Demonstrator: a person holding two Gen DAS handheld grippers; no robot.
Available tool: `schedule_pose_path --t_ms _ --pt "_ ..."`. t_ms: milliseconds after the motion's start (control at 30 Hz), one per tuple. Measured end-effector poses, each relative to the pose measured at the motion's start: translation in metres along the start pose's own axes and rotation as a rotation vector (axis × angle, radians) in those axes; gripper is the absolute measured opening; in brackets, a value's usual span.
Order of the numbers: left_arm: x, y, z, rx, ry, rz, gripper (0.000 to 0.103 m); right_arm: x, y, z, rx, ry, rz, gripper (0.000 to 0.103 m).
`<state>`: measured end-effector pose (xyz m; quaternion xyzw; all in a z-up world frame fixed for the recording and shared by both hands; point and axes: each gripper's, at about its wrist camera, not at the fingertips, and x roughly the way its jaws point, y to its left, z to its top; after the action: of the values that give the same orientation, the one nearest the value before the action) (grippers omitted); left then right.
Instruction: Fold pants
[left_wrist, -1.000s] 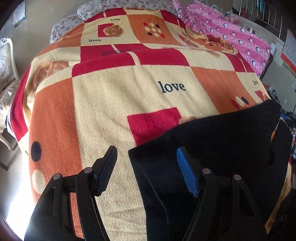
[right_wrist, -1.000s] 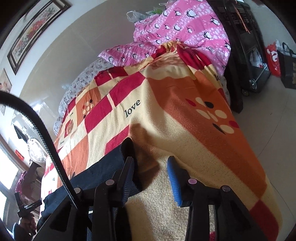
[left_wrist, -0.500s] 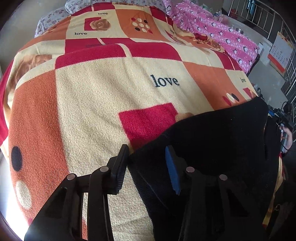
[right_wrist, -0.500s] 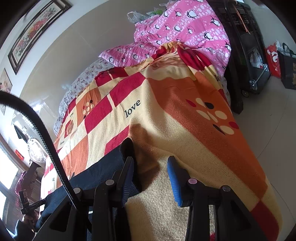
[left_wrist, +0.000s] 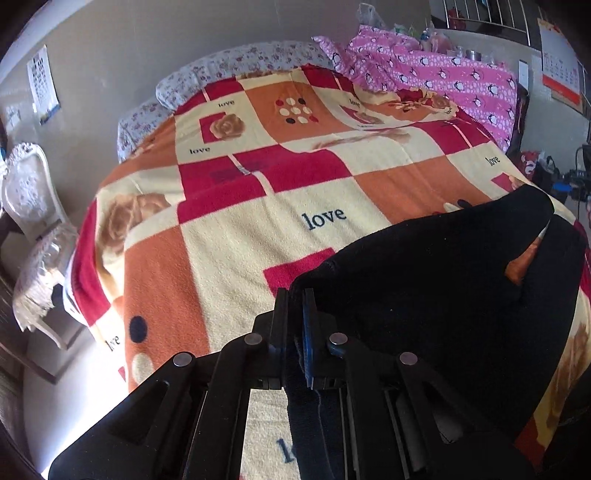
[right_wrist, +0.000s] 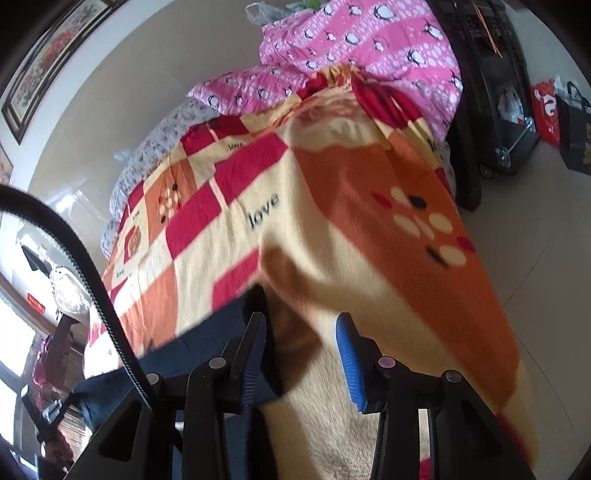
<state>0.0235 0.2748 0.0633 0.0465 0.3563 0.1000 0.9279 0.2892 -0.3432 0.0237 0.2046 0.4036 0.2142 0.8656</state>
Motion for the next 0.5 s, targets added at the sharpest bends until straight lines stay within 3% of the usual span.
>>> schedule_pose_path --t_ms 100,233,333,500 --pt "-0.013 -0.01 0.0 -0.004 -0.031 0.024 0.005 -0.002 0.017 0.041 -0.036 0.013 0.029 0.039" --pt "-0.013 -0.017 -0.003 -0.021 -0.03 0.047 0.005 0.053 0.049 0.065 -0.182 0.302 0.041 0.039" --pt "-0.009 -0.018 -0.005 -0.039 -0.022 0.045 0.005 0.087 0.059 0.066 -0.217 0.408 0.009 0.039" --pt "-0.002 -0.022 -0.009 -0.042 0.0 0.046 0.005 0.119 0.058 0.065 -0.161 0.459 0.038 0.032"
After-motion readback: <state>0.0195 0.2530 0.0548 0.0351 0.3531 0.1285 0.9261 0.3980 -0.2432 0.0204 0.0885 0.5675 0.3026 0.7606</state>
